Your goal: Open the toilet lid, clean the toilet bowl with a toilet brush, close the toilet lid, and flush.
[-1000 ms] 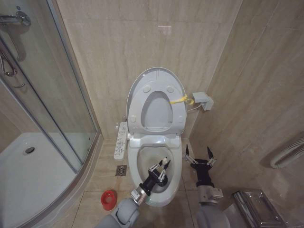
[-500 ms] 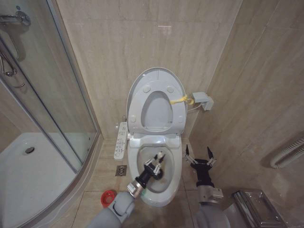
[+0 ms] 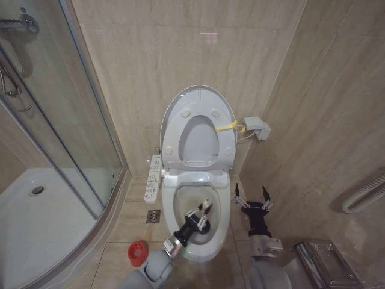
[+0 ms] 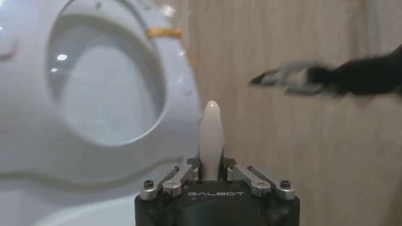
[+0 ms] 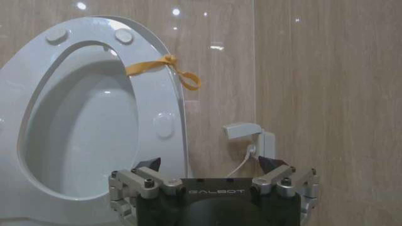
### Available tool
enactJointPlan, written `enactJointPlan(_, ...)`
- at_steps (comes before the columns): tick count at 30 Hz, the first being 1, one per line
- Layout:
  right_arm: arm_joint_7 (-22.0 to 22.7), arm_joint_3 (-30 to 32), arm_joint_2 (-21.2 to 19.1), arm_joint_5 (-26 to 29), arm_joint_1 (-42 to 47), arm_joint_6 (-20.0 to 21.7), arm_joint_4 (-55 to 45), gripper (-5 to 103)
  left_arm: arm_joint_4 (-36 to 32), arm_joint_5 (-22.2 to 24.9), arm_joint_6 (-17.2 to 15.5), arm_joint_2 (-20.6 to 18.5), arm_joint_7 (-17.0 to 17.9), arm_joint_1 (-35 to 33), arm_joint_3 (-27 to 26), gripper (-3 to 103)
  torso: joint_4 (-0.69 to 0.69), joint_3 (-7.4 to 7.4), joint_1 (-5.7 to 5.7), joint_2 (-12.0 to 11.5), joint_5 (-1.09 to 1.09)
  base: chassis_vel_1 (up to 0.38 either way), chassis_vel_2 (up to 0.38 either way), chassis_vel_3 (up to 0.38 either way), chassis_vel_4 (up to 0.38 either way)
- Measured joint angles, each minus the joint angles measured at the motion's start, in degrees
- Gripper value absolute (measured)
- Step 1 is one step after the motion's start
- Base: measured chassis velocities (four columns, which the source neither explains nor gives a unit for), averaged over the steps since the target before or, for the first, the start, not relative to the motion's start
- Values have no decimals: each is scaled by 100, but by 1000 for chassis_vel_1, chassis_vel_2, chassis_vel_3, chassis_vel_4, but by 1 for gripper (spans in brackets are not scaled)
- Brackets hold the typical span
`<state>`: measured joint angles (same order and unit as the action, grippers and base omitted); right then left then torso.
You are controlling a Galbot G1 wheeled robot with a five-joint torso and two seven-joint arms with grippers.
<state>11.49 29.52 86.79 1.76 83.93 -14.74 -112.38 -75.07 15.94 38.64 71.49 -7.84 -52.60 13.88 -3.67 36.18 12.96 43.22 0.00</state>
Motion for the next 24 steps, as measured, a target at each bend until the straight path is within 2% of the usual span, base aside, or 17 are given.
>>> enactJointPlan(4, 0, 0, 0, 0, 0, 0, 0, 100, 105, -33, 41, 7, 2, 46, -108, 20, 0, 0, 0, 0, 0, 0, 0, 0, 0)
enactJointPlan(16, 0, 0, 0, 0, 0, 0, 0, 100, -724, -45, -86, 34, -2, -207, 282, 20, 0, 0, 0, 0, 0, 0, 0, 0, 0)
enactJointPlan(19, 0, 0, 0, 0, 0, 0, 0, 100, -557, -36, -67, 30, -14, -178, 236, 20, 0, 0, -1, 0, 0, 0, 0, 0, 0)
enactJointPlan(24, 0, 0, 0, 0, 0, 0, 0, 100, 116, -26, 14, 56, -18, 25, -9, 20, 1, 0, 0, 0, 0, 0, 0, 0, 0)
